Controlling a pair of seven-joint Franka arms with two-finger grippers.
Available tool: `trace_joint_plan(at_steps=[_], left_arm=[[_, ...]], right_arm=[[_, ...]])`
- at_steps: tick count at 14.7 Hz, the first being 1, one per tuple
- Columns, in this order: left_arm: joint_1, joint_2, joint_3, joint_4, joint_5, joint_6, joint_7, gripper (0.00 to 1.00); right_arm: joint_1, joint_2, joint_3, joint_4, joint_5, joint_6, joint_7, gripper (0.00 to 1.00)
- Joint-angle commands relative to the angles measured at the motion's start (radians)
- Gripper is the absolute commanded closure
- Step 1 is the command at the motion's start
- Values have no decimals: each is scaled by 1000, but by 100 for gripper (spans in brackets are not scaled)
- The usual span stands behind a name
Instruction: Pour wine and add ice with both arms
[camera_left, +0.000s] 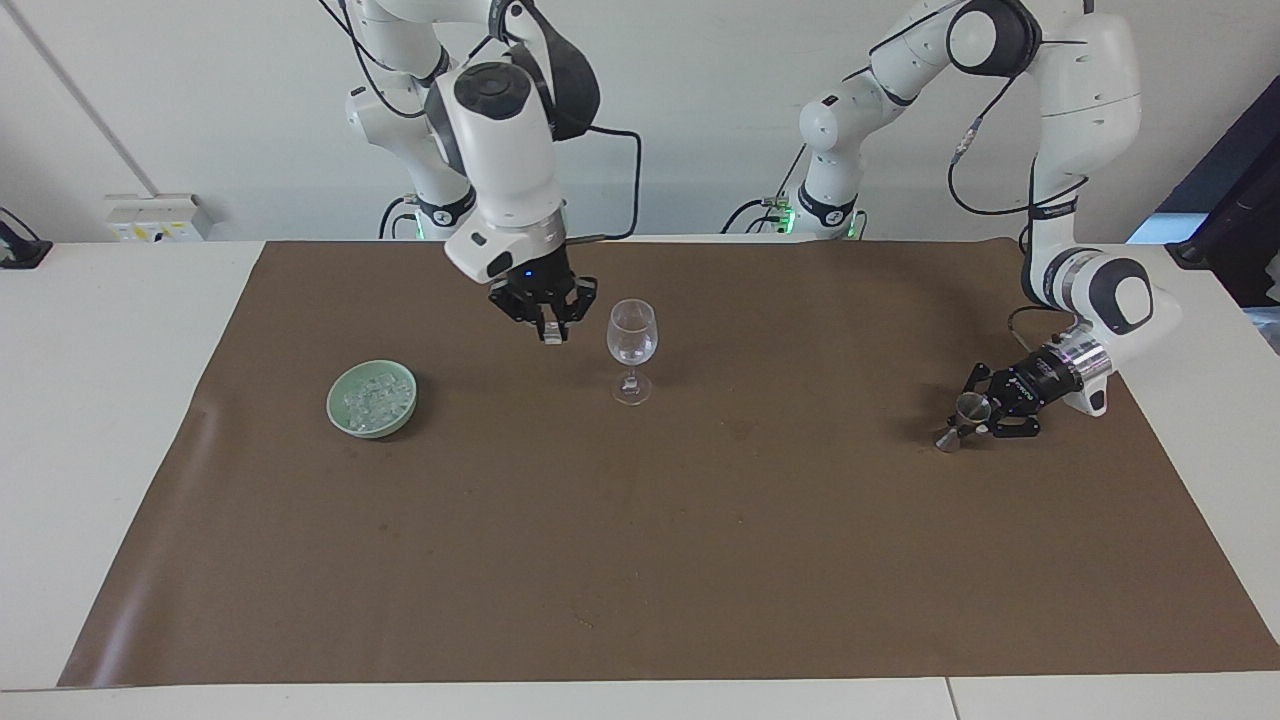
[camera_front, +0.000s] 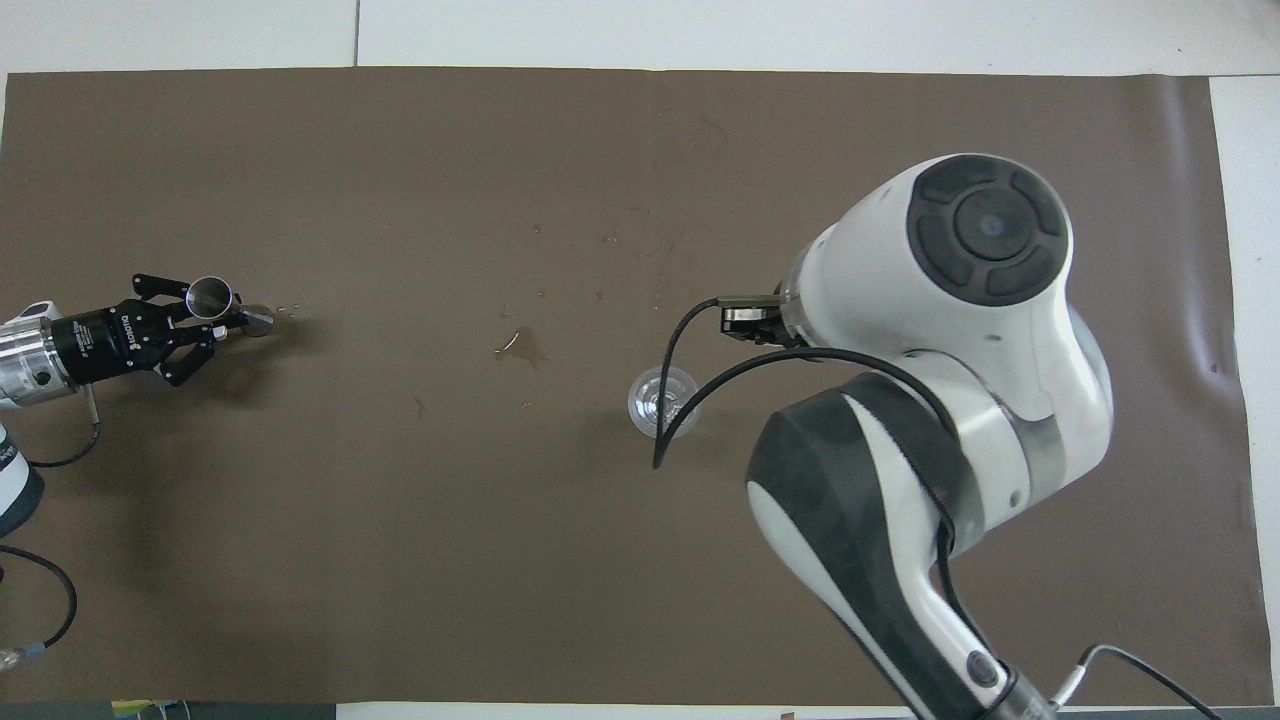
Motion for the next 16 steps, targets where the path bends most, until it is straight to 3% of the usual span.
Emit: trace_joint_plan(at_steps=[1, 2, 4, 10, 11, 12, 16], left_arm=[[8, -26, 0, 5, -6, 1, -5, 0], [5, -29, 0, 31, 50, -5, -8, 0], [-10, -41, -3, 105, 272, -14, -8, 0], [-82, -135, -9, 180, 667, -45, 7, 0], [-110, -159, -9, 185, 740, -45, 14, 0], [-136, -188, -9, 183, 802, -46, 39, 0], [-259, -288, -9, 182, 945, -49, 278, 0]], right_arm=[[76, 41, -6, 56, 20, 22, 75, 98], [102, 44, -6, 50, 18, 34, 96, 98], [118, 33, -6, 21, 18, 36, 112, 94], [129, 5, -6, -45, 18, 39, 111, 86], [129, 4, -6, -45, 18, 39, 112, 76], [130, 2, -6, -45, 18, 36, 114, 75], [130, 2, -6, -41, 18, 19, 114, 52]])
